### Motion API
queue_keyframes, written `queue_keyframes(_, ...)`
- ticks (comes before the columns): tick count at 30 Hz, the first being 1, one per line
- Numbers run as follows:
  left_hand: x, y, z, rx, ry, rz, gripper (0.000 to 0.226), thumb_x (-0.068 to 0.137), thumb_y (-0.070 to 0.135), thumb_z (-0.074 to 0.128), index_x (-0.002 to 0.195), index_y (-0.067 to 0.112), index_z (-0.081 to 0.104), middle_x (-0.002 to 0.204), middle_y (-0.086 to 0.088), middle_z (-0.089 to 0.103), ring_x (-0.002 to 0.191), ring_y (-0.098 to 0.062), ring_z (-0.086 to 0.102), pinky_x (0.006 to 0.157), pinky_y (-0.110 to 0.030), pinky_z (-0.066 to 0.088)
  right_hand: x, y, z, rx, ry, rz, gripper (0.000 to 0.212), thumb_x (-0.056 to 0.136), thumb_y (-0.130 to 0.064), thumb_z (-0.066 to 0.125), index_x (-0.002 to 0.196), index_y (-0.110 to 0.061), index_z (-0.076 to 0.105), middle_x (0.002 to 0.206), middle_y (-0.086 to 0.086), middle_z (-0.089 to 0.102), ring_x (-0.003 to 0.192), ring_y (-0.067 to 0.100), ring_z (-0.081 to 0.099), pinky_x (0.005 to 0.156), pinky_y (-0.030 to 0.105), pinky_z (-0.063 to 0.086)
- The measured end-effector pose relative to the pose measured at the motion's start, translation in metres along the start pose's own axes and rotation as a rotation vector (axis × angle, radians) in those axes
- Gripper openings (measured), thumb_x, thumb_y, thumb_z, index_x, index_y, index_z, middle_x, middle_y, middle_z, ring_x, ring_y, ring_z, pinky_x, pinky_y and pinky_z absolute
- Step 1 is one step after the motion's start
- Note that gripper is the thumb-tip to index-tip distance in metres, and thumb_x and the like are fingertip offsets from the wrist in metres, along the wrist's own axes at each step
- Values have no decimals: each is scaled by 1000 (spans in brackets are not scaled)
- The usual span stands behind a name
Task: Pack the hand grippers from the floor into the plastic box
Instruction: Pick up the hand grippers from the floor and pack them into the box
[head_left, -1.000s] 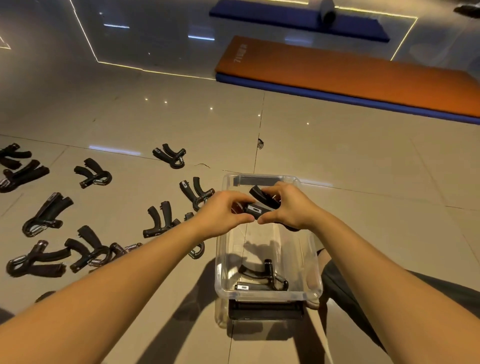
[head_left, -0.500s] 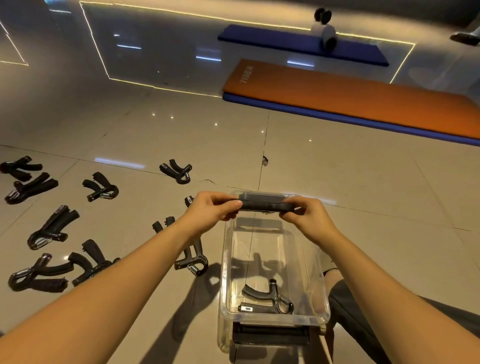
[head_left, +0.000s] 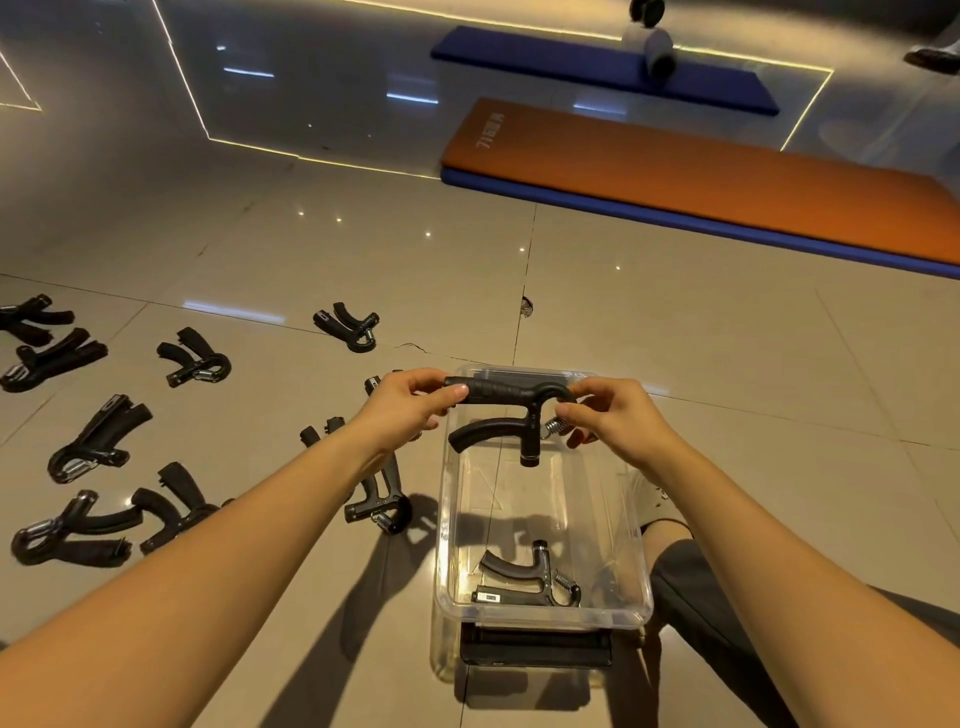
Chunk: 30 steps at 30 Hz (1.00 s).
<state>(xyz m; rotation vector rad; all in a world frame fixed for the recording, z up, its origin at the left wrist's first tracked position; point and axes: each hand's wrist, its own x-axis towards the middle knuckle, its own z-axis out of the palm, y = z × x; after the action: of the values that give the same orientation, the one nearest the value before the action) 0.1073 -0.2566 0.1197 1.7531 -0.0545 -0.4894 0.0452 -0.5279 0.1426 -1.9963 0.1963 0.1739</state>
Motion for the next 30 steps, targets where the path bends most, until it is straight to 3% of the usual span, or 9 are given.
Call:
queue_keyframes(2, -1, -1, 2, -73, 26, -1, 14, 92, 32, 72, 104, 25, 77, 100, -9, 75, 103, -32, 70, 101, -54, 50, 1, 1, 4, -11, 6, -4, 22, 92, -17, 71, 114, -11, 69, 90, 8, 77, 78, 23, 74, 73, 33, 59)
queue_keyframes(4, -1, -1, 4, -105, 50, -4, 16, 93, 29, 72, 105, 19, 76, 97, -9, 76, 97, -28, 72, 100, -53, 51, 5, 1, 8, -50, 20, -26, 37, 89, -18, 75, 125, -16, 66, 98, 4, 74, 87, 23, 73, 76, 31, 58)
queue_keyframes(7, -2, -1, 12, -142, 59, 4, 15, 95, 18, 70, 107, 11, 74, 92, -10, 73, 83, -17, 68, 72, -24, 56, 8, -5, 13, -241, 25, -103, 64, 81, -31, 83, 138, -25, 55, 114, -7, 61, 102, 12, 61, 87, 26, 50)
queue_keyframes(9, -3, -2, 17, -140, 61, -3, 17, 94, 15, 70, 110, 9, 73, 90, -10, 72, 77, -13, 66, 63, -17, 52, 8, -8, 21, -442, 2, -197, 76, 76, -40, 84, 143, -27, 50, 122, -7, 55, 113, 13, 54, 96, 33, 49)
queue_keyframes(14, 2, -7, 25, -193, 31, -35, 19, 94, 15, 71, 111, 7, 74, 93, -12, 72, 81, -18, 68, 89, -36, 57, 2, -6, 39, -760, -2, -342, 76, 80, -48, 79, 145, -29, 46, 130, -7, 51, 117, 16, 50, 95, 35, 48)
queue_keyframes(21, 8, -13, 31, -146, -32, -46, 20, 93, 16, 71, 112, 9, 74, 98, -16, 73, 84, -19, 67, 90, -37, 56, 2, 16, 42, -783, -1, -381, 68, 81, -45, 78, 140, -28, 48, 125, -8, 57, 115, 16, 51, 96, 36, 48)
queue_keyframes(25, 13, -28, 22, 306, -25, 111, 40, 89, 37, 75, 125, 22, 67, 116, -1, 69, 107, -15, 64, 98, -36, 53, 5, 35, 47, -723, -10, -337, 64, 80, -44, 79, 136, -28, 54, 117, -9, 61, 107, 16, 55, 90, 37, 49)
queue_keyframes(28, 13, -41, 1, 755, -68, 209, 79, 80, 59, 75, 147, 28, 49, 147, 7, 49, 136, -15, 43, 115, -42, 36, 7, 52, 45, -719, -47, -270, 64, 79, -43, 80, 136, -28, 56, 114, -7, 63, 104, 18, 57, 88, 38, 50)
queue_keyframes(30, 12, -52, -7, 912, -164, 207, 97, 75, 69, 74, 156, 30, 36, 160, 7, 36, 147, -18, 31, 122, -46, 25, 11, 63, 45, -720, -85, -215, 61, 78, -41, 81, 133, -26, 58, 115, -4, 64, 104, 18, 59, 88, 39, 51)
